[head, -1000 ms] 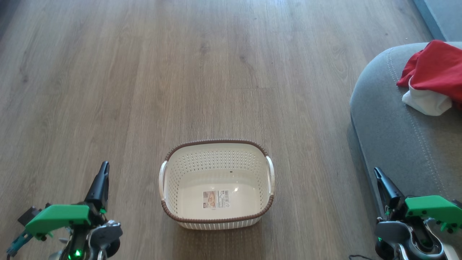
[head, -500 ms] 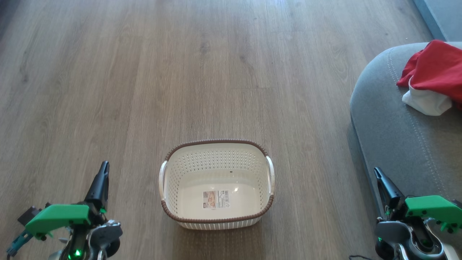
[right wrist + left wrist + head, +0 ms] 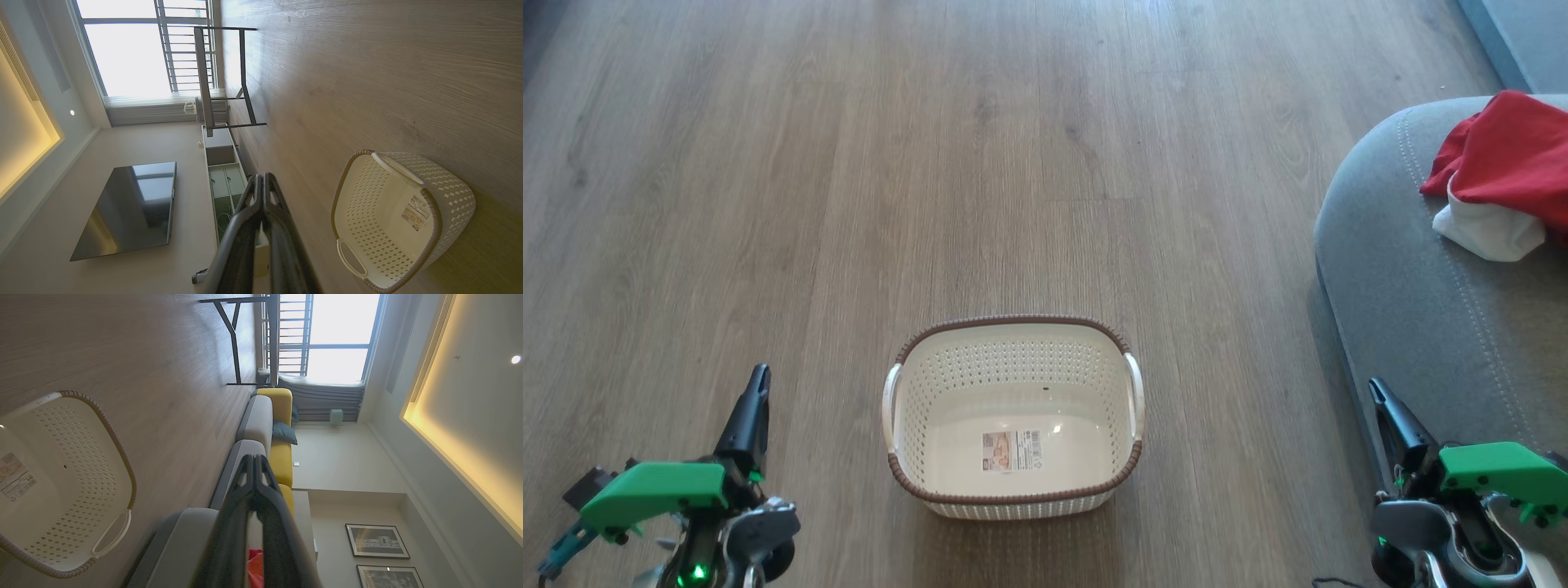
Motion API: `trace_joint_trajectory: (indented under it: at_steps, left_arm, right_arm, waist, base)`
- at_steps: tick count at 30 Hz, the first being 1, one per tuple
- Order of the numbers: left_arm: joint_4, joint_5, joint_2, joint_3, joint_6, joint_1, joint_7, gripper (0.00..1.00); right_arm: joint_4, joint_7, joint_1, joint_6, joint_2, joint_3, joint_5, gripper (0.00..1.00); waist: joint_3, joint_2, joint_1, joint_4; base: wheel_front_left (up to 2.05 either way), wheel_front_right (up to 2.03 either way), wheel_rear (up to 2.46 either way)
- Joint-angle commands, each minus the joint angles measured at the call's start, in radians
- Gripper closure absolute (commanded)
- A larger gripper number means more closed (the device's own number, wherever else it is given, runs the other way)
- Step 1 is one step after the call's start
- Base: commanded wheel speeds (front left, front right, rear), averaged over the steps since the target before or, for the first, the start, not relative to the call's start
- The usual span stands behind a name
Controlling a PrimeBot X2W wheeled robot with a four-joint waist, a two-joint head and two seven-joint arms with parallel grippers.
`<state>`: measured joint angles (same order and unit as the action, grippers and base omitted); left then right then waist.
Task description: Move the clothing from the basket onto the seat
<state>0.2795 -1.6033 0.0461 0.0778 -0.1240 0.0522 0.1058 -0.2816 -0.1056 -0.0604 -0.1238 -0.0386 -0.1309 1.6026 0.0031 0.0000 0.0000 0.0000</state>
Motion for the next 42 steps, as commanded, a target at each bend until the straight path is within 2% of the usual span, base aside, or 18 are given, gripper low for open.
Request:
trace_joint_trajectory:
  at_steps: [1,42]
  left_arm:
    - [-0.034,-0.004,0.004,0.037,-0.007,0.056,0.008,1.0]
    - [-0.034,-0.004,0.004,0.037,-0.007,0.056,0.008,1.0]
  right_arm:
    - [0.037,-0.008,-0.047,-0.007,-0.012,0.017,0.006,1.0]
    - [0.037,-0.008,-0.047,-0.007,-0.012,0.017,0.006,1.0]
  waist:
    - [0.0,0.0,0.0,0.0]
    - [0.0,0.0,0.0,0.0]
  base:
    - [0.0,0.0,0.0]
    - [0.0,0.0,0.0]
